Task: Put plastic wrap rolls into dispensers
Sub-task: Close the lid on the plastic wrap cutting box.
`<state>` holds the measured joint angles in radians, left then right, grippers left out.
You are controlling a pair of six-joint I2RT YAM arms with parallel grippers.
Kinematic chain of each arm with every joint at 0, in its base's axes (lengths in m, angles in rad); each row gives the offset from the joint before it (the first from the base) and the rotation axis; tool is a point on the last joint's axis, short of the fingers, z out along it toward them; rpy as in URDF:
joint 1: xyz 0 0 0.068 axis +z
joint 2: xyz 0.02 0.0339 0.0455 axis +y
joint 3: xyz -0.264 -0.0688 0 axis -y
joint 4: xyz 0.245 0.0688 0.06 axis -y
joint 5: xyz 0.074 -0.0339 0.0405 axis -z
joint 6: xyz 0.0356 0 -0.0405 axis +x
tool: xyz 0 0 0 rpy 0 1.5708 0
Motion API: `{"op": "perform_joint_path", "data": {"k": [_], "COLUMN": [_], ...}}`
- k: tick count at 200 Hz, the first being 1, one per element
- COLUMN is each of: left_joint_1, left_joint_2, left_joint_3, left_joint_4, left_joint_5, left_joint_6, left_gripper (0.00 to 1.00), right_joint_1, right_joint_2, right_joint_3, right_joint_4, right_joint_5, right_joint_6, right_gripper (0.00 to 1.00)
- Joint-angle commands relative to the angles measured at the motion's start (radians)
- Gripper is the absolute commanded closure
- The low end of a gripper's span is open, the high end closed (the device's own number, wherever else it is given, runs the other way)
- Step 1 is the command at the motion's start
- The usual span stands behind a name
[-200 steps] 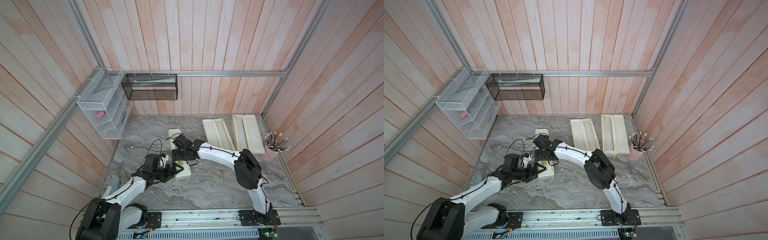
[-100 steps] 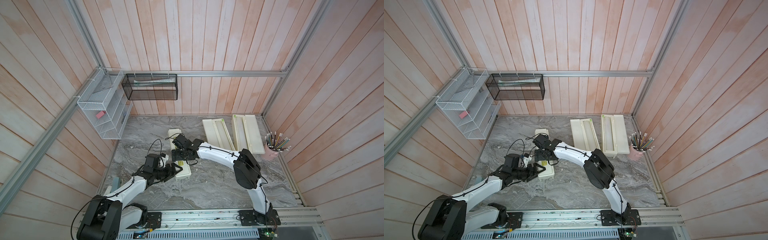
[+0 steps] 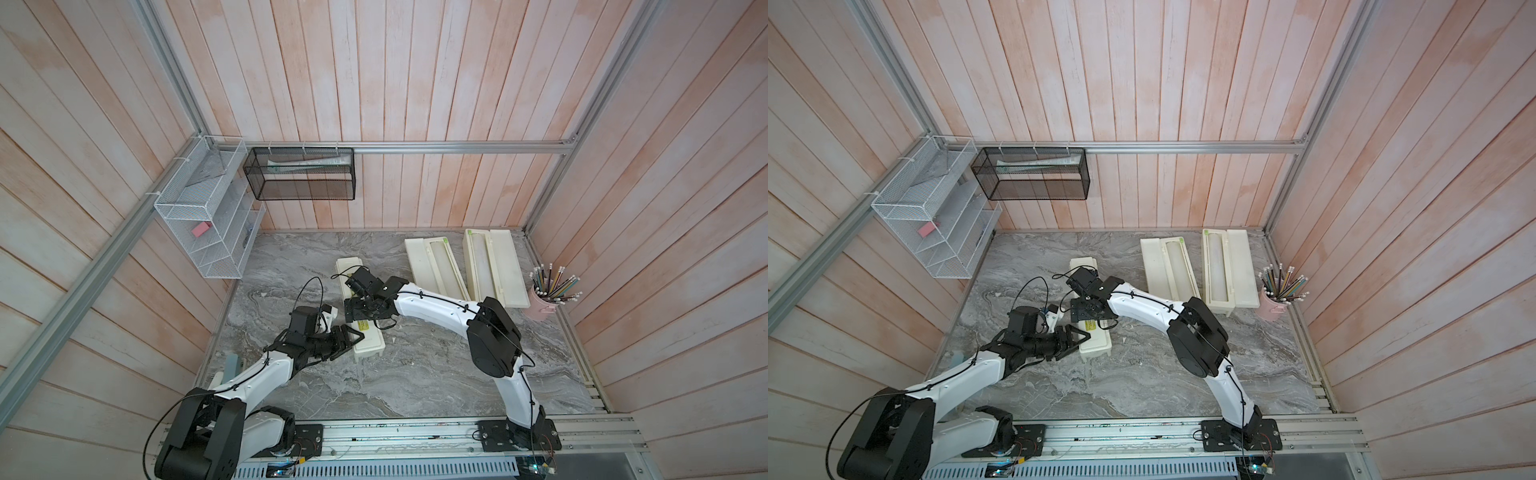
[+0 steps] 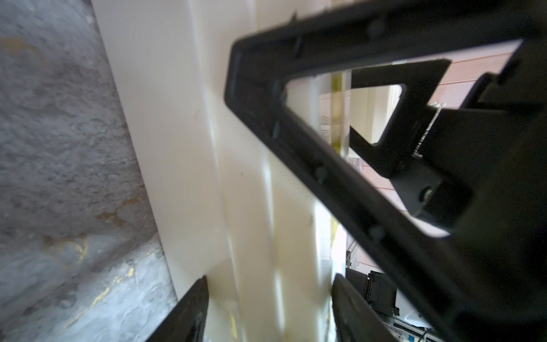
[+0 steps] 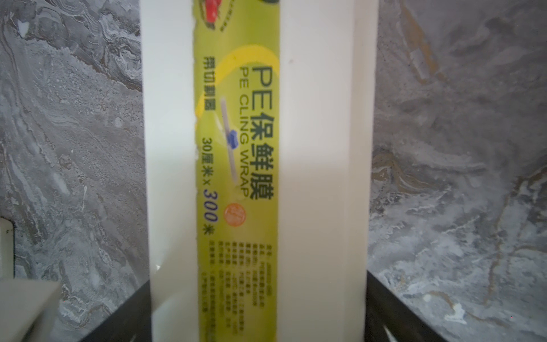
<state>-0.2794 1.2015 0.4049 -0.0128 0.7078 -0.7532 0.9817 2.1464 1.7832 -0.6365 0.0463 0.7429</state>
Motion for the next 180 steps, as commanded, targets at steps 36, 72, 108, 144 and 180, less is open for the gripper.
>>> {"op": "perform_joint_path", "data": {"k": [36,72,108,144,180], "left_joint_1": [-0.015,-0.015,-0.015,-0.014,-0.015], "left_joint_2": [0.042,-0.013,-0.027,0.003,0.030], "left_joint_3": [-0.046,-0.017,-0.008,-0.009,-0.012], "left_joint_4": [-0.003,-0.051,-0.059,-0.067,-0.066], "left_joint_5": [0.016,0.002,0.005,-0.014,-0.023], "left_joint_6": [0.002,0.014,0.013,0.028,0.032], "left_gripper": [0.23,0.13,0.12,0.14,0.19], "right_joint_1": [0.021,0.020,0.020,0.020,0.020], "right_joint_2": [0.011,0.009,0.053,0.104,0.116], "right_joint_3": [0.036,0.057,0.130,0.194,0.217], "right_joint_4": [0.020,-0.027,-0.094,-0.133,-0.153], "right_joint_5": [-0.076,-0.044,-0.019,-0.031,-0.025], "right_joint_6": [0.028,0.019,0.002,-0.013,-0.014], "right_gripper": [0.10,0.12,0.10,0.08,0.08]}}
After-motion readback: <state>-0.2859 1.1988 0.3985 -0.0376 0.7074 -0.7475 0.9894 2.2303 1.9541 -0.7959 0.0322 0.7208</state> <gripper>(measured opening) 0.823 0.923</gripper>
